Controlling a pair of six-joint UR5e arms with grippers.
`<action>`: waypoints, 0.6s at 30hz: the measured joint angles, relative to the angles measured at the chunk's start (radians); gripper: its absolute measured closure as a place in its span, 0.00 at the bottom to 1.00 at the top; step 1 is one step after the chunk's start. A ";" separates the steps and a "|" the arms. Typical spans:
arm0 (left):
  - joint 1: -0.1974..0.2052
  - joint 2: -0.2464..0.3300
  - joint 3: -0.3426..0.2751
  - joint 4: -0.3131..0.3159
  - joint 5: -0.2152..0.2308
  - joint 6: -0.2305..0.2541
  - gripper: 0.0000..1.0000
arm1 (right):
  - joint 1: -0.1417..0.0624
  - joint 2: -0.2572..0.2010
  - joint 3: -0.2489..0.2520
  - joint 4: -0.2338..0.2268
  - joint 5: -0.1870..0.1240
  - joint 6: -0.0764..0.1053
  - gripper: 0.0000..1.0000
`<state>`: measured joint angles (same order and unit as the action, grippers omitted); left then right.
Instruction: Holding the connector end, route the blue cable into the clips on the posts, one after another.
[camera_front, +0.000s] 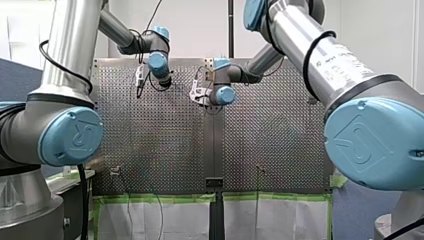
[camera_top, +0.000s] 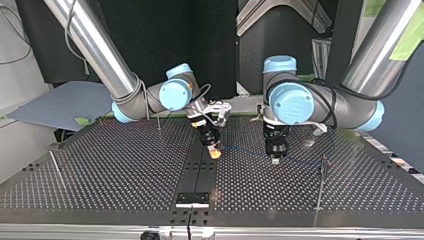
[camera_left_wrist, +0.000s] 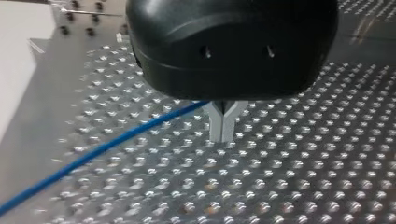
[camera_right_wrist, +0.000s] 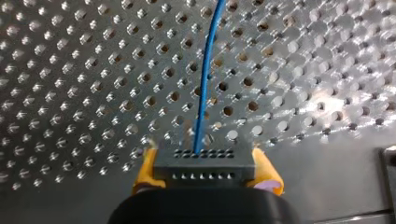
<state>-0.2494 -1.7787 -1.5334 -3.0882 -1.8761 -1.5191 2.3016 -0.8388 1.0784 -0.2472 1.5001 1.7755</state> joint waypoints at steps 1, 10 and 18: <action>-0.004 -0.007 0.000 -0.002 -0.003 -0.001 1.00 | 0.000 0.000 0.005 0.000 0.003 -0.001 1.00; -0.032 -0.037 -0.002 -0.005 -0.015 -0.012 1.00 | -0.004 0.000 0.034 -0.002 0.016 -0.006 1.00; -0.051 -0.092 -0.002 -0.006 -0.034 -0.020 1.00 | -0.008 0.000 0.053 -0.002 0.025 -0.018 1.00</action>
<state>-0.3000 -1.8706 -1.5352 -3.0944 -1.9098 -1.5396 2.2934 -0.8387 1.1313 -0.2491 1.5248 1.7572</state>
